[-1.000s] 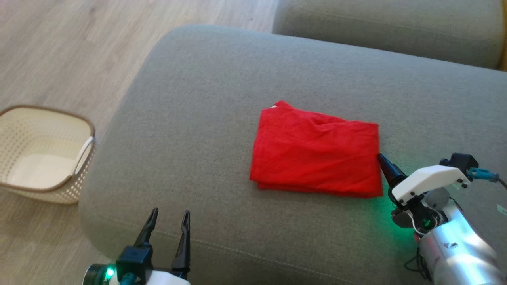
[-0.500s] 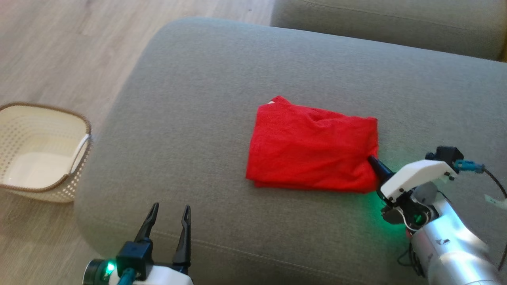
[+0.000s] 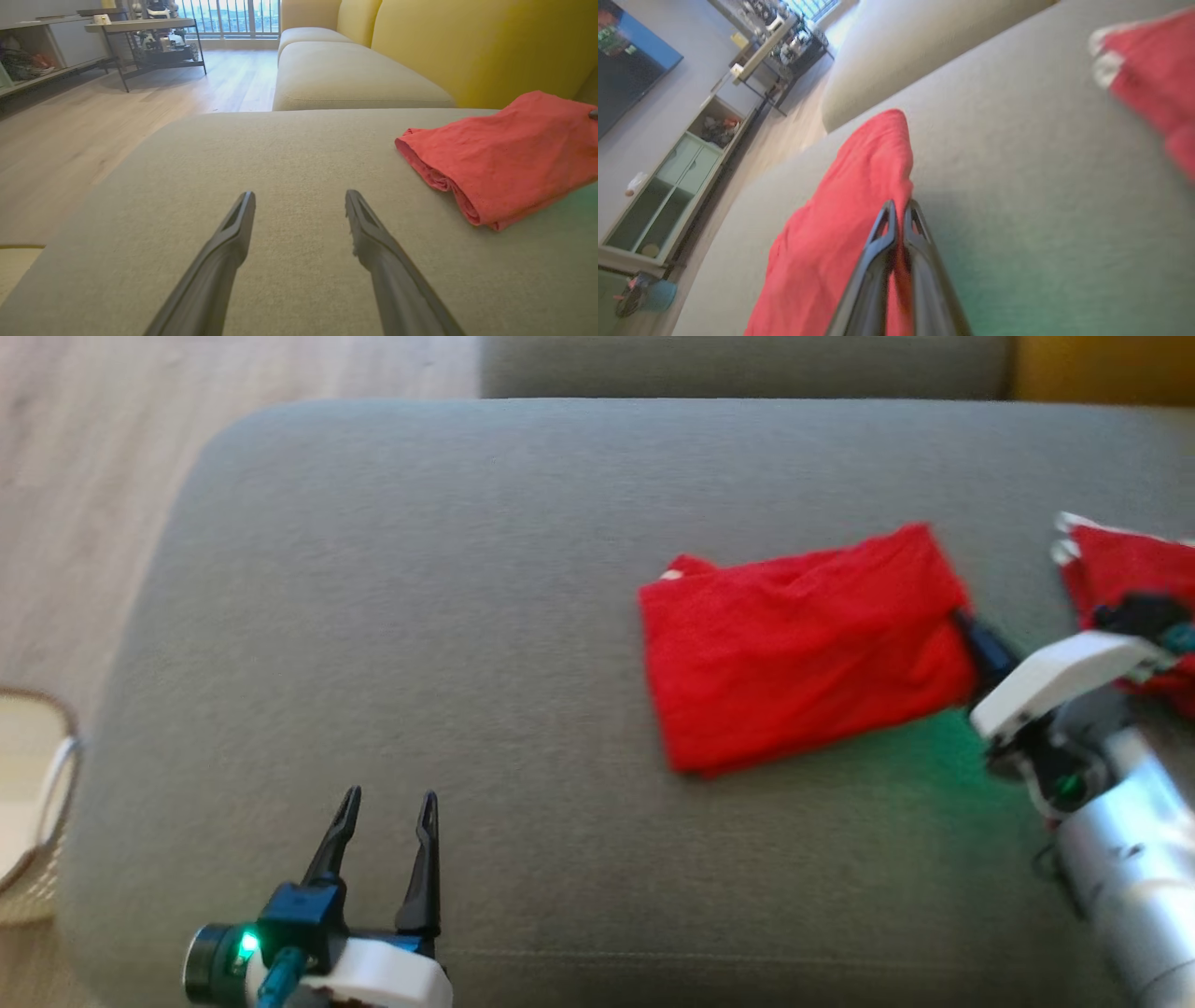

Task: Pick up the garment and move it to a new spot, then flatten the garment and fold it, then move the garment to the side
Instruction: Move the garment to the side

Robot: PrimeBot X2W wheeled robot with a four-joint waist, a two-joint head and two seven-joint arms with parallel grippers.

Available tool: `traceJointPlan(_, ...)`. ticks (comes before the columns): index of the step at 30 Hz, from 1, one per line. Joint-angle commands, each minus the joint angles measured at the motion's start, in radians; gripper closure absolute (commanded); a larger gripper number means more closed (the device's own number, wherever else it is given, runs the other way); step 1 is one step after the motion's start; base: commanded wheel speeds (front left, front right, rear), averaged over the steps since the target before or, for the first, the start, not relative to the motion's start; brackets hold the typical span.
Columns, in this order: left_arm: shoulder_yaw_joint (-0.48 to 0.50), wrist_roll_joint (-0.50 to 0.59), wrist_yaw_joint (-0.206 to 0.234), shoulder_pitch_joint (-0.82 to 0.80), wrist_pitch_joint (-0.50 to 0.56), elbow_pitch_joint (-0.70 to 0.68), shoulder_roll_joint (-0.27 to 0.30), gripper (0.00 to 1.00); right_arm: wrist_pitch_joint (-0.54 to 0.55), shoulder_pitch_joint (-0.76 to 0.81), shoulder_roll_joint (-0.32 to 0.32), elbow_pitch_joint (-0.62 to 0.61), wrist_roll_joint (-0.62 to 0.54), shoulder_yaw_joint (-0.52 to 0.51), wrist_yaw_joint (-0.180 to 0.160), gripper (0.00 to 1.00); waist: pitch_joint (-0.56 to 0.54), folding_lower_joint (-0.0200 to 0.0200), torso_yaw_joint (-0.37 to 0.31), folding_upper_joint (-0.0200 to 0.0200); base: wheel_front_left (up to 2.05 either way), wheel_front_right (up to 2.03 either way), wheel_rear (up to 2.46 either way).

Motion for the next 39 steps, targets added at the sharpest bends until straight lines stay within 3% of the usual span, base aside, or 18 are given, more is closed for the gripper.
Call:
traceJointPlan(1,0.034,-0.003,0.002,-0.041,-0.012,-0.036,-0.007,0.00,-0.022,-0.053,-0.029,-0.037,-0.009,0.010,0.000,1.00,0.005,-0.0001,-0.051,0.0000,0.00,0.00,0.00)
traceJointPlan(12,0.049,-0.001,-0.017,-0.070,-0.012,-0.040,-0.007,0.00,-0.065,-0.205,-0.181,0.009,-0.087,-0.024,0.000,1.00,0.046,-0.0001,-0.146,0.0000,0.00,0.00,0.00)
traceJointPlan(25,0.052,0.013,-0.042,-0.102,-0.012,-0.035,-0.008,0.00,-0.085,-0.334,-0.315,0.113,-0.176,-0.113,0.000,1.00,0.105,-0.0001,-0.141,0.0000,0.00,0.00,0.00)
traceJointPlan(26,0.054,0.013,-0.043,-0.103,-0.012,-0.034,-0.008,0.00,-0.089,-0.337,-0.318,0.133,-0.188,-0.119,0.000,0.91,0.105,-0.0001,-0.140,0.0000,0.00,0.00,0.00)
traceJointPlan(28,0.056,0.015,-0.043,-0.103,-0.012,-0.033,-0.008,0.00,-0.096,-0.341,-0.316,0.190,-0.220,-0.130,0.000,0.00,0.102,-0.0001,-0.137,0.0000,0.00,0.00,0.00)
traceJointPlan(34,0.058,0.012,-0.036,-0.098,-0.012,-0.033,-0.009,0.00,-0.228,-0.360,-0.289,0.321,-0.367,-0.131,0.000,0.00,0.074,-0.0001,-0.128,0.0000,0.00,0.00,0.00)
traceJointPlan(39,0.072,-0.006,-0.012,-0.085,-0.012,-0.043,-0.010,0.00,-0.276,-0.321,-0.180,0.332,-0.462,-0.109,0.000,0.00,0.031,-0.0001,-0.114,0.0000,0.00,0.00,0.00)
